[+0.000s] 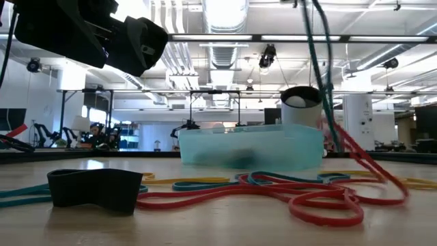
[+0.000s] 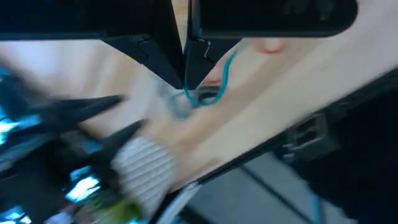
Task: Pick and place rubber bands into bin
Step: Put the blue rubber band into the blue bin
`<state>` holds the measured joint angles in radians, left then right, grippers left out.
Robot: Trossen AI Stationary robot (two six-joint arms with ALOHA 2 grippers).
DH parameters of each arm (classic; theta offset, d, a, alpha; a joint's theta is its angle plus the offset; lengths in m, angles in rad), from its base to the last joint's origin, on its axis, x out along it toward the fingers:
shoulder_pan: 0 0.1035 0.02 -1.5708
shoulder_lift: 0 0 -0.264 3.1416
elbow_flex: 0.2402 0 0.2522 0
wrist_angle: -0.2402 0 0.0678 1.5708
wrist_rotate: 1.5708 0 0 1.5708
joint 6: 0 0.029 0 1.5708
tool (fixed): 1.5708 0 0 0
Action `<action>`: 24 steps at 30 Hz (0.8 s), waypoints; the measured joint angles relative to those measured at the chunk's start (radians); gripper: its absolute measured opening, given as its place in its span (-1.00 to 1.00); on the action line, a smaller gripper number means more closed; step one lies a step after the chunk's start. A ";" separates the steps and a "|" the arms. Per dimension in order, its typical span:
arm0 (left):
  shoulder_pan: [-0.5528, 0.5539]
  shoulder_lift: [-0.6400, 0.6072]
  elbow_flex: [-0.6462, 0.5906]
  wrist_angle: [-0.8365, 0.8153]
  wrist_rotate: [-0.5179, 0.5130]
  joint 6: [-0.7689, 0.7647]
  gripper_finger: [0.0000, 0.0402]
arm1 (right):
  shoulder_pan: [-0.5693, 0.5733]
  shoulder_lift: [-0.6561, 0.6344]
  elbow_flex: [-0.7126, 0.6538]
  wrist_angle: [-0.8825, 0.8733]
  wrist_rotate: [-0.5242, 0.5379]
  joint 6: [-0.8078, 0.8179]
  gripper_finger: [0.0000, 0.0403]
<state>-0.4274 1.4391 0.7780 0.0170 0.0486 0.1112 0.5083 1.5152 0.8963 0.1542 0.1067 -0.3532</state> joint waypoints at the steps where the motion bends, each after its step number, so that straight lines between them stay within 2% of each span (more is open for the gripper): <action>1: 0.000 0.000 0.000 0.000 0.000 0.000 -0.18 | 0.000 -0.022 0.000 -0.002 0.024 -0.023 -0.96; 7: 0.000 0.000 0.000 0.001 0.000 0.001 -0.18 | -0.014 -0.153 0.000 -0.007 0.133 -0.126 -0.96; 13: 0.000 0.000 0.000 0.002 0.000 0.001 -0.18 | -0.073 -0.227 0.000 -0.006 0.228 -0.178 -0.96; 18: 0.000 0.000 0.000 0.002 0.000 0.001 -0.18 | -0.185 -0.235 0.000 -0.010 0.260 -0.188 -0.96; 24: 0.000 0.000 0.000 0.003 0.000 0.001 -0.18 | -0.349 -0.201 -0.001 -0.026 0.256 -0.114 -0.96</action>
<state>-0.4274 1.4391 0.7780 0.0196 0.0486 0.1123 0.1589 1.3139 0.8955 0.1284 0.3630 -0.4675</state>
